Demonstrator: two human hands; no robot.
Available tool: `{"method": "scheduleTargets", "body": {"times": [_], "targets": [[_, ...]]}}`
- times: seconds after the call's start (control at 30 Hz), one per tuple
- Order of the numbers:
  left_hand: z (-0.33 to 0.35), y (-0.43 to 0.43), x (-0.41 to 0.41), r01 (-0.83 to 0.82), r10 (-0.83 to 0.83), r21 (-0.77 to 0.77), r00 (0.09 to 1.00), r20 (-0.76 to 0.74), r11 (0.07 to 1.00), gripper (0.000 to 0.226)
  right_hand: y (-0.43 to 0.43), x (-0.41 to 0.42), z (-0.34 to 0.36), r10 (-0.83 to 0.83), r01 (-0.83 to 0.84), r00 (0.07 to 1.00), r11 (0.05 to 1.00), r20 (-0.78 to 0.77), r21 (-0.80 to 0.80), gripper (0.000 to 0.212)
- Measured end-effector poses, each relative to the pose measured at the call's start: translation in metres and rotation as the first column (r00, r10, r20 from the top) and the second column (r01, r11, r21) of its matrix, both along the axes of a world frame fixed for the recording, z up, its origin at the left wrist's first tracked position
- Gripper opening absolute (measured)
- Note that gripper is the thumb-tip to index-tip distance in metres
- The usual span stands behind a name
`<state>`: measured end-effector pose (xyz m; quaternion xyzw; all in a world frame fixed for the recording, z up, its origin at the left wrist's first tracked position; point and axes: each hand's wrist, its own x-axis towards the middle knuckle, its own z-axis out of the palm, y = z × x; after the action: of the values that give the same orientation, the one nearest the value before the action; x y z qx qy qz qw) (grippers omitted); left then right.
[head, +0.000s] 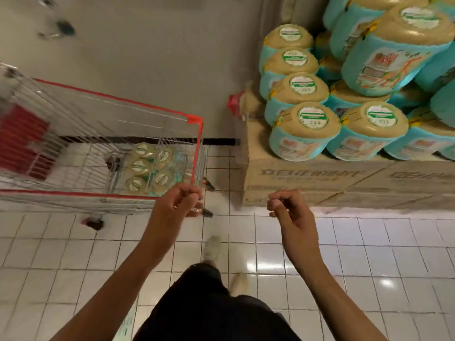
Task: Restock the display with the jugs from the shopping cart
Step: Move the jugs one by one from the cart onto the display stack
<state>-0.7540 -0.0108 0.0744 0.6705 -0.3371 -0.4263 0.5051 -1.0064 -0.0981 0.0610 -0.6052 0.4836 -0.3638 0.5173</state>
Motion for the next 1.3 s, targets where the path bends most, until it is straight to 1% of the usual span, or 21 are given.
{"method": "scheduleTargets", "body": {"times": [0.13, 0.23, 0.33, 0.5, 0.63, 0.73, 0.83, 1.0, 1.1, 1.2, 1.23, 1.3], "targets": [[-0.011, 0.078, 0.051, -0.179, 0.179, 0.021, 0.984, -0.007, 0.984, 0.016, 0.039, 0.063, -0.001, 0.160, -0.160, 0.987, 0.986, -0.008, 0.043, 0.019], [-0.019, 0.131, 0.098, -0.314, 0.314, 0.027, 0.949, -0.008, 0.949, 0.018, 0.060, 0.124, -0.003, 0.280, -0.280, 0.960, 0.960, -0.012, 0.019, 0.016], [-0.020, 0.181, 0.149, -0.399, 0.399, 0.043, 0.917, 0.014, 0.916, 0.015, 0.079, 0.195, -0.007, 0.395, -0.395, 0.918, 0.919, -0.030, 0.012, 0.014], [-0.008, 0.246, 0.244, -0.484, 0.482, 0.084, 0.875, 0.044, 0.871, 0.018, 0.113, 0.308, -0.015, 0.500, -0.500, 0.865, 0.866, -0.033, 0.026, 0.015], [0.001, 0.268, 0.310, -0.499, 0.493, 0.126, 0.867, 0.077, 0.858, 0.020, 0.130, 0.378, -0.014, 0.548, -0.547, 0.836, 0.837, -0.028, 0.037, 0.009], [-0.001, 0.261, 0.349, -0.450, 0.438, 0.134, 0.892, 0.110, 0.883, 0.021, 0.132, 0.410, -0.019, 0.532, -0.531, 0.847, 0.847, -0.019, 0.039, 0.014], [-0.007, 0.236, 0.383, -0.392, 0.378, 0.137, 0.918, 0.117, 0.909, 0.019, 0.122, 0.434, -0.033, 0.507, -0.503, 0.861, 0.861, -0.042, 0.072, 0.019], [-0.018, 0.167, 0.438, -0.301, 0.287, 0.157, 0.952, 0.104, 0.941, 0.018, 0.088, 0.472, -0.063, 0.454, -0.442, 0.887, 0.887, -0.083, 0.132, 0.018], [-0.030, 0.121, 0.473, -0.244, 0.231, 0.190, 0.969, 0.088, 0.951, 0.017, 0.060, 0.502, -0.085, 0.413, -0.387, 0.906, 0.895, -0.087, 0.223, 0.019], [-0.052, 0.074, 0.510, -0.204, 0.200, 0.268, 0.979, 0.042, 0.942, 0.017, 0.032, 0.533, -0.114, 0.407, -0.360, 0.909, 0.877, -0.092, 0.318, 0.008], [-0.062, 0.059, 0.521, -0.193, 0.196, 0.306, 0.980, 0.022, 0.932, 0.016, 0.023, 0.543, -0.126, 0.412, -0.353, 0.904, 0.869, -0.111, 0.346, 0.011], [-0.087, 0.029, 0.541, -0.153, 0.174, 0.383, 0.985, -0.020, 0.911, 0.015, 0.005, 0.564, -0.154, 0.432, -0.340, 0.889, 0.846, -0.153, 0.410, 0.023]]}}
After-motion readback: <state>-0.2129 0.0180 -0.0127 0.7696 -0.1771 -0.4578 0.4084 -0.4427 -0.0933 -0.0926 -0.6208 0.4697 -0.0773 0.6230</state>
